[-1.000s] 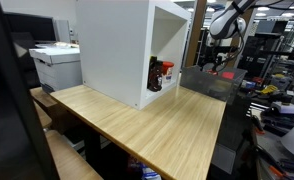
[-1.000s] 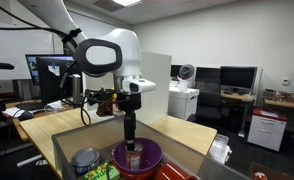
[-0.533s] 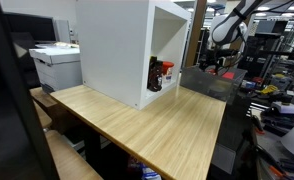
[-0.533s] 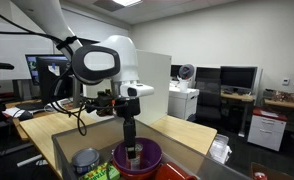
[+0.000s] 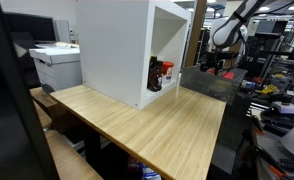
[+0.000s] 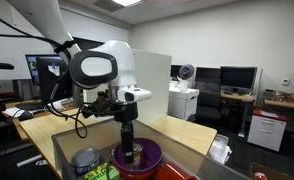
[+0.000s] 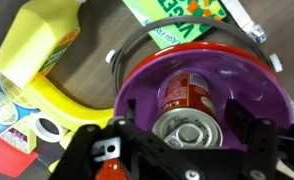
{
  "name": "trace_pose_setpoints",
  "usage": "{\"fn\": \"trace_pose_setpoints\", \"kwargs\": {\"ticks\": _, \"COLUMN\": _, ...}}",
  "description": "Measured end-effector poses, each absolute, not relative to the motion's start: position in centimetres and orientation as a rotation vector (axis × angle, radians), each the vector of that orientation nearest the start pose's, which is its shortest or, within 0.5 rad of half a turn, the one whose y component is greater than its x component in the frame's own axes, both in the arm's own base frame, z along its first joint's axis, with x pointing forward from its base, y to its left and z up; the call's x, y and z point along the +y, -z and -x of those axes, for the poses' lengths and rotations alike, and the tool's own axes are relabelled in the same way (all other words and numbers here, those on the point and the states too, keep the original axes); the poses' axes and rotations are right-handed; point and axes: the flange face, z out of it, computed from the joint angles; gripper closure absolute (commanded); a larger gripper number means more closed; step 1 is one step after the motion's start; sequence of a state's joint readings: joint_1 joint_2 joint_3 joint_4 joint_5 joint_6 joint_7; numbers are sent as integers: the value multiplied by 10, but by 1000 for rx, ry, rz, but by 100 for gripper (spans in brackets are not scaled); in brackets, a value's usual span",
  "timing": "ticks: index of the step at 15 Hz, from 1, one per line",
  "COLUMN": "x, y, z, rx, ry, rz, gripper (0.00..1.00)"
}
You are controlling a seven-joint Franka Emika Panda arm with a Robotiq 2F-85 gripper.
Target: Put the canned food in the white shelf
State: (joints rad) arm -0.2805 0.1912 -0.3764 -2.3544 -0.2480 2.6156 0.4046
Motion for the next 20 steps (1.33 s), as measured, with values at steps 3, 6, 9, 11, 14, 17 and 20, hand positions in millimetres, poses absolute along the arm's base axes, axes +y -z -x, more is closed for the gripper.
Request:
{"fn": "trace_pose_setpoints", "kwargs": {"ticks": 3, "x": -316, "y": -262, "z": -414, "rx": 1377, "ry": 106, "rz": 3052, "gripper": 58}}
{"fn": "trace_pose_setpoints", "kwargs": {"ticks": 6, "x": -318, "y": -263, "z": -414, "rx": 1383, "ry": 127, "rz": 3049, "gripper": 65}}
{"fn": "trace_pose_setpoints", "kwargs": {"ticks": 9, "x": -321, "y": -263, "z": -413, "rx": 1390, "ry": 138, "rz": 3047, "gripper": 66}}
{"fn": "trace_pose_setpoints", "kwargs": {"ticks": 11, "x": -322, "y": -264, "z": -413, "rx": 1392, "ry": 147, "rz": 3046, "gripper": 66}}
{"fn": "trace_pose_setpoints", "kwargs": {"ticks": 14, "x": -324, "y": -265, "z": -412, "rx": 1398, "ry": 160, "rz": 3045, "gripper": 66}}
{"fn": "trace_pose_setpoints", "kwargs": {"ticks": 17, "x": -326, "y": -267, "z": -411, "rx": 1403, "ry": 169, "rz": 3043, "gripper": 66}}
{"fn": "trace_pose_setpoints", "kwargs": {"ticks": 20, "x": -326, "y": -270, "z": -408, "rx": 1409, "ry": 170, "rz": 3036, "gripper": 66}}
